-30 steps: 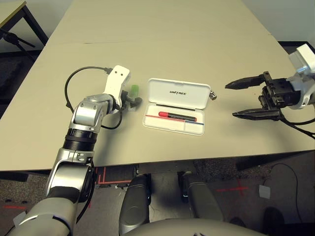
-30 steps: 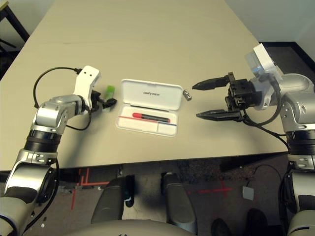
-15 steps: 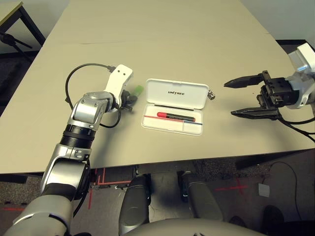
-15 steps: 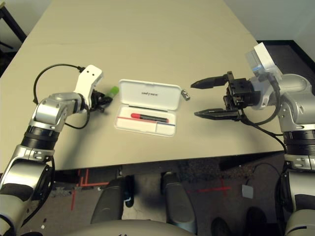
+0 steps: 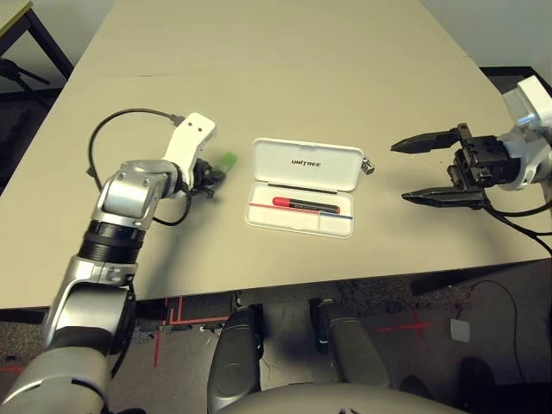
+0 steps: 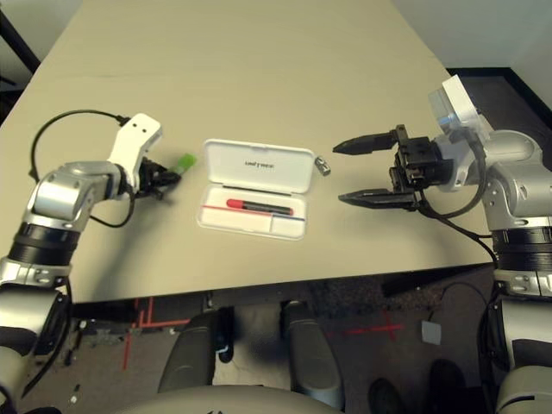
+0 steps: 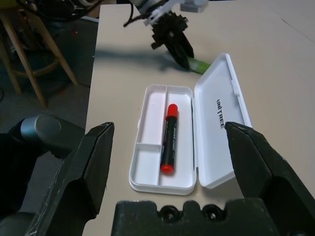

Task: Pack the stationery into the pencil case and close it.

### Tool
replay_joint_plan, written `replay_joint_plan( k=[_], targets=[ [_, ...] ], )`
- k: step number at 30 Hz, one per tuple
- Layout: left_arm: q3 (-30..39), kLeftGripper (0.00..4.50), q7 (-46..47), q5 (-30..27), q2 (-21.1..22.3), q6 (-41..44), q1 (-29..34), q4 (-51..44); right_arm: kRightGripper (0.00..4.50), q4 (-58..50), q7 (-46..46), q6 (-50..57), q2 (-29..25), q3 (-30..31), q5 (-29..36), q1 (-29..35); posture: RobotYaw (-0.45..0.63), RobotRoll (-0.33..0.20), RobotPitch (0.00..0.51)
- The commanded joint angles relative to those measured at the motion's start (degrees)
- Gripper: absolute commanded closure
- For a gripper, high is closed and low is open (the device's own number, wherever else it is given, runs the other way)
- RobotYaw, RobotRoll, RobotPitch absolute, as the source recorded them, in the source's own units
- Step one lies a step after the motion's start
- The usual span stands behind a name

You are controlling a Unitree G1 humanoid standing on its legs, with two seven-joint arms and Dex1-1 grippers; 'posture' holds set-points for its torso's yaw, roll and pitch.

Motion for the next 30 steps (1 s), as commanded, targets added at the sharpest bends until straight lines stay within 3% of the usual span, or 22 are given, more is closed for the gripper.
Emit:
replay_joint_plan(
  k=[1, 7, 14, 17, 23, 30],
  targets=[
    [0.1, 3.39, -3.8, -2.2, 3.2, 0.6, 1.4, -3.9, 0.0, 0.6, 0.4, -1.0, 0.1, 0.9, -0.6, -0.8, 0.01, 0.0, 0.186],
    [-1.6, 3.39, -12.9, -5.1, 9.2, -3.6, 3.1, -8.5, 0.0, 1.4, 0.4, -1.5, 0.0, 0.9, -0.8, -0.8, 0.01, 0.0, 0.179],
    [-2.8, 3.39, -19.1, -6.8, 12.1, -6.9, 3.3, -12.3, 0.0, 1.7, 0.4, -1.9, -0.3, 0.6, -1.1, -0.6, 0.0, 0.0, 0.175],
    [-2.9, 3.39, -21.8, -7.6, 12.4, -9.2, 2.7, -14.6, 0.0, 1.8, 0.4, -2.0, -0.7, 0.3, -1.3, -0.2, -0.01, 0.0, 0.173],
    [-6.6, 3.39, -25.7, -4.0, 13.2, -20.3, 3.8, -17.0, 0.0, 1.8, 0.4, -1.8, -0.7, 0.0, -1.7, -0.1, -0.01, 0.0, 0.17],
    [-12.1, 3.39, -28.1, 0.5, 10.8, -30.1, 2.3, -14.6, 0.0, 1.7, 0.3, -1.7, -0.3, -0.1, -2.0, -0.4, -0.02, 0.0, 0.17]
  ],
)
